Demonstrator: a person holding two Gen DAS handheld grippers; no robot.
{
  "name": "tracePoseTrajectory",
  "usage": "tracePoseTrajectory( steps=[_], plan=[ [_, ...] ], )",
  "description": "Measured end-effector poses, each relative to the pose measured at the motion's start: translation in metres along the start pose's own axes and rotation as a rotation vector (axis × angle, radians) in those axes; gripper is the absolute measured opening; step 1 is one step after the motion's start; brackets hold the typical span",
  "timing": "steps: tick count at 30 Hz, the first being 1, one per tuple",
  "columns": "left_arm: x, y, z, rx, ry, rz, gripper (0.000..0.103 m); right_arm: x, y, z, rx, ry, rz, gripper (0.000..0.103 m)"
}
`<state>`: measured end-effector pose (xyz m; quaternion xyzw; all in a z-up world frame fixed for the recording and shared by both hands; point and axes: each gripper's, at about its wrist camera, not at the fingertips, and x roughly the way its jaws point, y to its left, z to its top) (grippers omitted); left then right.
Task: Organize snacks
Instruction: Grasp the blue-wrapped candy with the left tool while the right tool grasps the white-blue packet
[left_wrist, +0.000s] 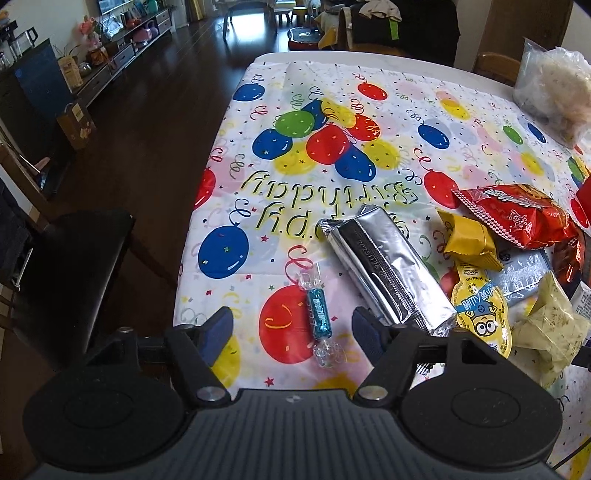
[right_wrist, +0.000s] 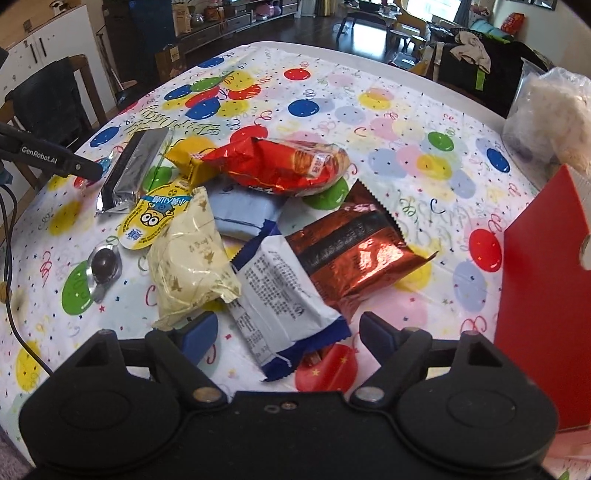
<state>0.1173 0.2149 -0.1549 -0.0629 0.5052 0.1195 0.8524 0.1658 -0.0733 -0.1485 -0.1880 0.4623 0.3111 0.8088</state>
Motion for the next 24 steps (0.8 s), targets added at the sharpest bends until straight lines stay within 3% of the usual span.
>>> tracePoseTrajectory(
  steps=[6,9,16,24],
  plan=[
    [0.006,-0.002,0.0,0.001,0.012,0.005,0.045,0.004,0.002,0.002,0.056,-0.004,-0.002,0.08],
    [0.007,-0.002,-0.001,-0.002,0.011,0.001,0.037,0.005,0.002,0.002,0.084,-0.009,-0.02,0.073],
    [0.007,-0.008,-0.001,-0.002,0.006,-0.013,0.021,-0.006,0.001,0.0,0.127,-0.023,-0.023,0.05],
    [0.004,-0.009,-0.005,-0.02,0.008,-0.031,0.012,-0.03,0.011,-0.006,0.097,-0.069,0.015,0.021]
  ],
)
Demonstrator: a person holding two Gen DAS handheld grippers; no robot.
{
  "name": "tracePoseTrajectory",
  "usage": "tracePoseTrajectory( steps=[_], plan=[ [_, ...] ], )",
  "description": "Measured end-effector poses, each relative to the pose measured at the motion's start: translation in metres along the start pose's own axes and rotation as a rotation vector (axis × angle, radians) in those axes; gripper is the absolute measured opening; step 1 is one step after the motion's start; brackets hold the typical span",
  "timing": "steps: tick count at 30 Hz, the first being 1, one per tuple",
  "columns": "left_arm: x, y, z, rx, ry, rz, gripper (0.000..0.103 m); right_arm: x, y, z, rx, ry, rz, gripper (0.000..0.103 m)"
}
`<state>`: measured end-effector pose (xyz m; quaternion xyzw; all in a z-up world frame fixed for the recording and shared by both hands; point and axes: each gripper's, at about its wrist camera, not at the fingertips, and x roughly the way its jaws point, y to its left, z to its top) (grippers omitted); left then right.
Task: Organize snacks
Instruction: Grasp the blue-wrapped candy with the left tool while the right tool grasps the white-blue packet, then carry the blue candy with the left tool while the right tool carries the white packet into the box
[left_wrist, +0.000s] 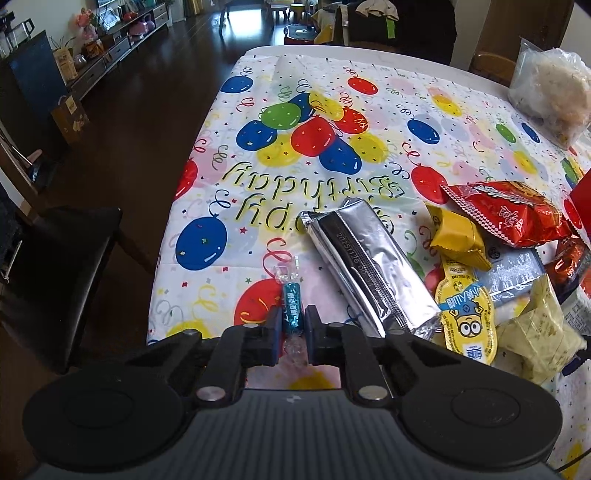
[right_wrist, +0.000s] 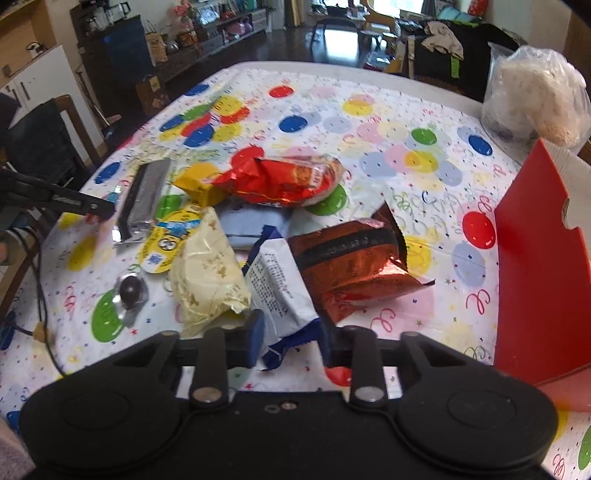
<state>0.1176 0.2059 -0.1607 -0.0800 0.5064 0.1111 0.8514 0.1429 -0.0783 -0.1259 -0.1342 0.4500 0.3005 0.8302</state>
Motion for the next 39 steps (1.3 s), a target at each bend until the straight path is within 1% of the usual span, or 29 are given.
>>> tracePoseTrajectory(
  steps=[1,4,8,16,23,30,39],
  plan=[
    [-0.001,0.0,-0.001,-0.001,-0.001,-0.002,0.012,-0.004,0.002,0.0,-0.007,-0.015,0.008,0.018],
    [-0.002,0.0,-0.004,-0.006,-0.001,-0.007,0.012,-0.014,0.01,-0.002,-0.048,-0.052,0.011,0.014],
    [-0.004,0.002,-0.006,-0.029,0.001,-0.013,0.012,-0.017,0.016,-0.004,-0.082,-0.066,-0.004,0.011],
    [-0.015,0.005,-0.01,-0.078,0.004,-0.04,0.012,-0.031,0.008,-0.007,-0.046,-0.095,-0.011,0.009],
    [-0.035,-0.004,-0.011,-0.106,-0.003,-0.081,0.012,-0.052,0.0,-0.011,-0.043,-0.115,-0.024,0.009],
    [-0.062,-0.03,-0.008,-0.09,-0.029,-0.125,0.012,-0.074,-0.016,-0.015,-0.034,-0.143,-0.042,0.009],
    [-0.102,-0.095,0.01,-0.018,-0.08,-0.202,0.012,-0.123,-0.061,-0.009,0.001,-0.229,-0.053,0.009]
  ],
)
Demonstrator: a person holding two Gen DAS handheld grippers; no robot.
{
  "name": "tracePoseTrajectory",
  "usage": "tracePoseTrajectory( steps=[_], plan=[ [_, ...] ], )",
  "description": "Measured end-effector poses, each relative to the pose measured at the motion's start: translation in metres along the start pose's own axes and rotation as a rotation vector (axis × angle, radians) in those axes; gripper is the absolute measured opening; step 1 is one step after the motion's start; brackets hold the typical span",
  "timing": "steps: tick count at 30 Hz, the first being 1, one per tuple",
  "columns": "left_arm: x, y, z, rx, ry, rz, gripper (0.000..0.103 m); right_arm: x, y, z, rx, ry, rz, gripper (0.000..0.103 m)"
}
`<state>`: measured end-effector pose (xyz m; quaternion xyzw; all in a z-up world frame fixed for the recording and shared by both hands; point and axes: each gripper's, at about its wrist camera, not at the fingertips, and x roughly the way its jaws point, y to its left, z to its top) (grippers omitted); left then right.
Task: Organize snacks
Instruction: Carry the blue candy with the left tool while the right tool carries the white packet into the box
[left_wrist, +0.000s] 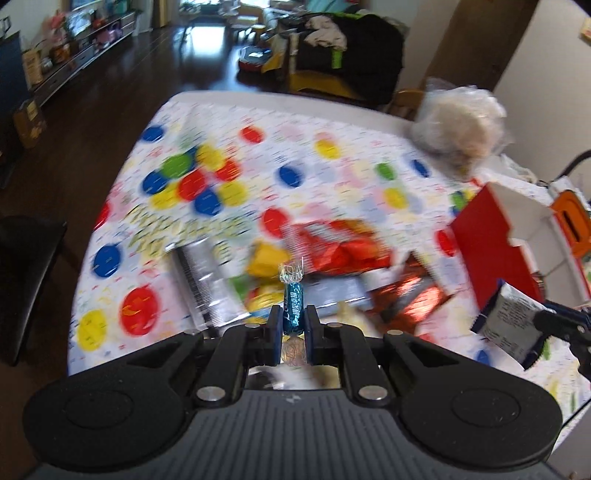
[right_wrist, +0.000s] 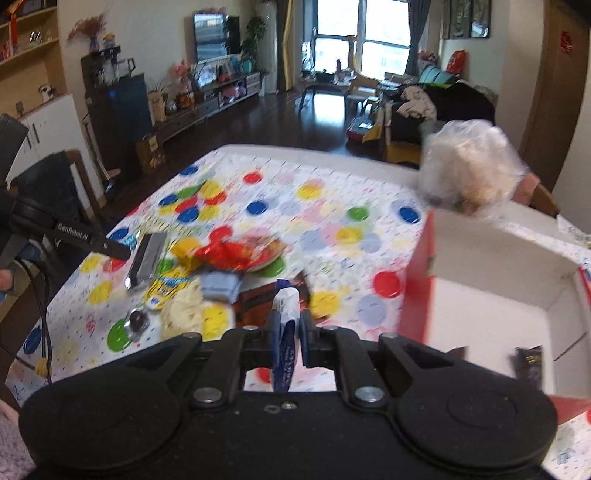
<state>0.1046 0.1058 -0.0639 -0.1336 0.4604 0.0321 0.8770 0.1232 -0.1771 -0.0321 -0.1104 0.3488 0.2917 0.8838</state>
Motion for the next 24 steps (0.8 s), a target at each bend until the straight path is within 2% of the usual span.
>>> tracePoseTrajectory(
  steps=[12,16,24],
  plan=[
    [-0.001,-0.138,0.039,0.139,-0.057,-0.092,0.012,-0.036,-0.105,0.012,0.071,-0.116,-0.097,0.009],
    [0.013,-0.189,0.044,0.196,-0.047,-0.108,0.012,-0.038,-0.144,0.005,0.104,-0.117,-0.138,0.009],
    [0.051,-0.27,0.044,0.283,0.021,-0.135,0.012,-0.03,-0.216,-0.021,0.183,-0.067,-0.202,0.009]
  ],
)
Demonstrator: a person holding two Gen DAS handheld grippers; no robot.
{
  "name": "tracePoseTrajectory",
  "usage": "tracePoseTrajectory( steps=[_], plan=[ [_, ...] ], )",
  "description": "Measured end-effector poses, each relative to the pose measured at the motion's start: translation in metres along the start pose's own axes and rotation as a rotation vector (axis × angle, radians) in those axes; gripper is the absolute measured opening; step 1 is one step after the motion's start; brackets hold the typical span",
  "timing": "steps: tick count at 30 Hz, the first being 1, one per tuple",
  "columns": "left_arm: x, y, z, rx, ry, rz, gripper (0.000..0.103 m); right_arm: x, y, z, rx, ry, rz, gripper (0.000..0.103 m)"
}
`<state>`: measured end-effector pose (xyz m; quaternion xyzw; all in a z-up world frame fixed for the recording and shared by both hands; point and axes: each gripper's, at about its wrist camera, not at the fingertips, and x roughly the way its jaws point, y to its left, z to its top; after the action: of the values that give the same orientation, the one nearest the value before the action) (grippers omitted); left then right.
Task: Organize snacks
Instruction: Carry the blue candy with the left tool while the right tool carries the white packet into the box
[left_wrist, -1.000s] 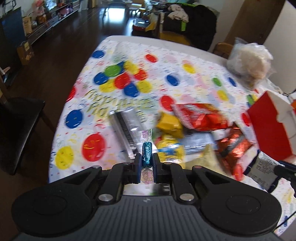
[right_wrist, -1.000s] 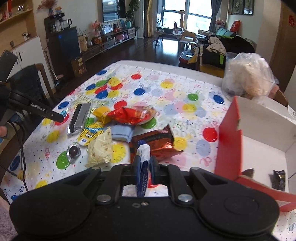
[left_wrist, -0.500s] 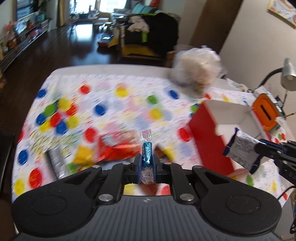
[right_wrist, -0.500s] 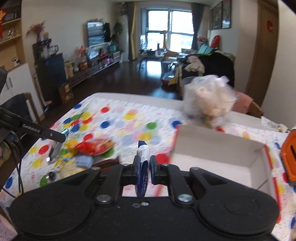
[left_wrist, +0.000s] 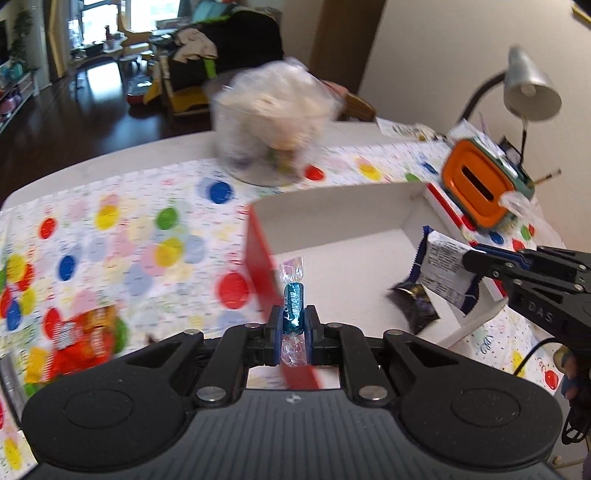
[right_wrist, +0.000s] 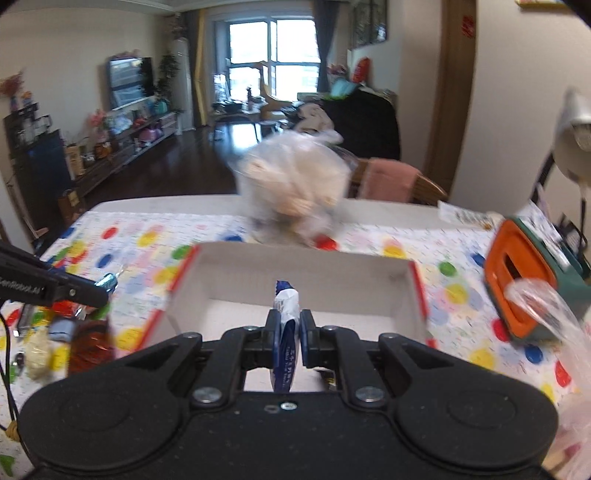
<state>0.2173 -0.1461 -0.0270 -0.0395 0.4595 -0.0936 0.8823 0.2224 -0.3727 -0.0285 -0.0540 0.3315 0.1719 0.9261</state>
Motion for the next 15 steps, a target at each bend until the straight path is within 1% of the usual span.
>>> tracePoseTrajectory(
  steps=[3,8,11,15],
  plan=[
    [0.019,-0.021,0.005,0.032,0.028,0.007,0.012,0.011,-0.019,-0.008,0.028,0.026,-0.011,0.009],
    [0.052,-0.042,0.012,0.069,0.086,0.041,0.012,0.03,-0.042,-0.021,0.09,0.065,0.005,0.009],
    [0.068,-0.051,0.013,0.091,0.12,0.054,0.012,0.039,-0.046,-0.027,0.114,0.085,0.032,0.009],
    [0.084,-0.061,0.015,0.116,0.158,0.071,0.012,0.047,-0.046,-0.033,0.103,0.115,0.053,0.009]
  ],
)
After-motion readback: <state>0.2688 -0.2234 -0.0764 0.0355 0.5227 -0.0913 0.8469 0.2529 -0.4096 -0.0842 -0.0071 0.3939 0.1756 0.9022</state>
